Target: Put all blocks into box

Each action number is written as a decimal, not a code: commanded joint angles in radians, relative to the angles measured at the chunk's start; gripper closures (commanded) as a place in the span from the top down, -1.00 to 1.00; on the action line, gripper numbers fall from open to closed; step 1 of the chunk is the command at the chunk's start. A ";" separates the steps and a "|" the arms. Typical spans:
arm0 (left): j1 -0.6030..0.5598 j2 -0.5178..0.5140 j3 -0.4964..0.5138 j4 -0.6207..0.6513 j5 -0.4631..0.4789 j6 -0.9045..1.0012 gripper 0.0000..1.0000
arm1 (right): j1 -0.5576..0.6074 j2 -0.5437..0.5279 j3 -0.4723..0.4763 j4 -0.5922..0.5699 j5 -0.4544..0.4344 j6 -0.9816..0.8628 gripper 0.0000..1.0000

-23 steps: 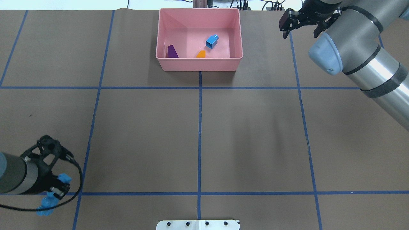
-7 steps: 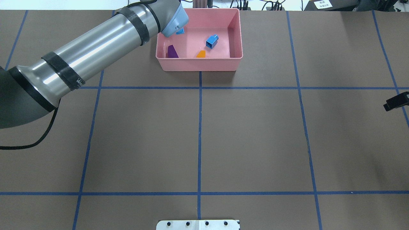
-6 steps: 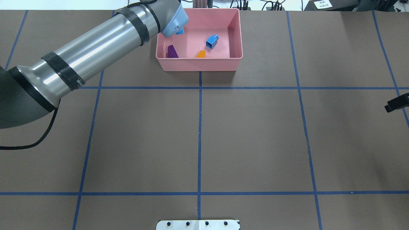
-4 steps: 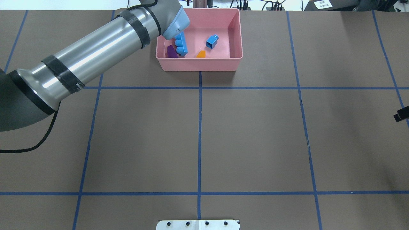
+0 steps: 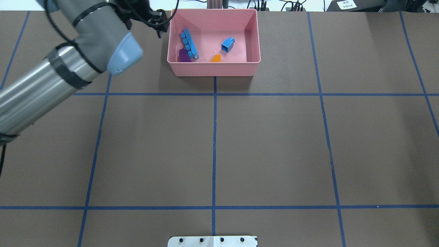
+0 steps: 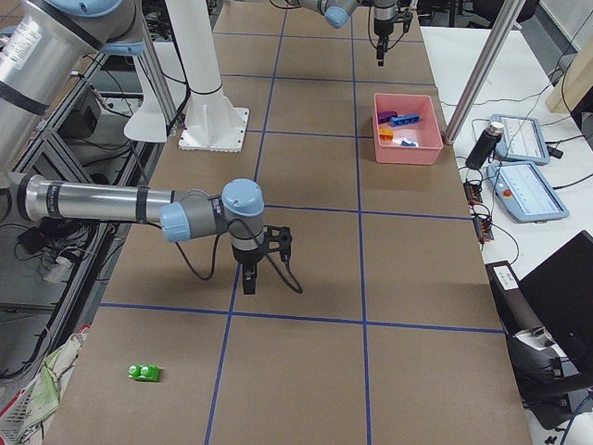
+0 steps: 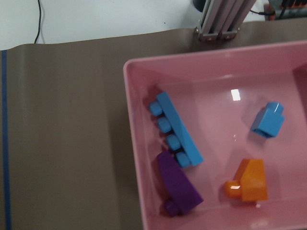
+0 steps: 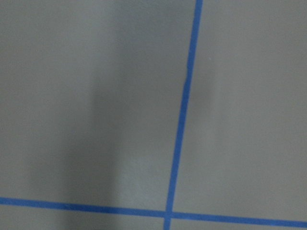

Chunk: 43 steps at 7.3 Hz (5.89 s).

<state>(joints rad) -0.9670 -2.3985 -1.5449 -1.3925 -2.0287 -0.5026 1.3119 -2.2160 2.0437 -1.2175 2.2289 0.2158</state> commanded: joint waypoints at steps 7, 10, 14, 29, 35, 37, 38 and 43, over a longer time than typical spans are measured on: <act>-0.253 0.415 -0.308 0.081 -0.105 0.590 1.00 | 0.066 -0.178 -0.681 0.839 0.003 -0.018 1.00; -0.251 0.463 -0.365 0.081 -0.107 0.587 1.00 | 0.063 -0.172 -0.689 0.840 0.011 -0.048 0.85; -0.251 0.466 -0.371 0.081 -0.108 0.585 1.00 | 0.061 -0.162 -0.738 0.834 0.137 -0.120 0.90; -0.253 0.551 -0.383 0.081 -0.154 0.529 1.00 | 0.169 0.024 -0.512 0.566 0.147 -0.141 -1.00; -0.324 0.703 -0.377 0.058 -0.151 0.526 1.00 | 0.184 0.695 -0.212 -0.481 0.147 -0.125 -1.00; -0.450 0.787 -0.368 0.012 -0.197 0.689 1.00 | 0.076 0.876 -0.214 -0.548 0.147 0.091 -1.00; -0.514 0.833 -0.368 0.009 -0.269 0.740 1.00 | 0.007 0.962 -0.224 -0.548 0.144 0.222 -1.00; -0.572 0.894 -0.360 -0.002 -0.363 0.774 1.00 | -0.232 1.503 -0.602 -0.542 0.085 0.656 -1.00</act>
<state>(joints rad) -1.5392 -1.5063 -1.9085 -1.3941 -2.3889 0.2708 1.1289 -0.8564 1.5715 -1.7635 2.3397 0.7891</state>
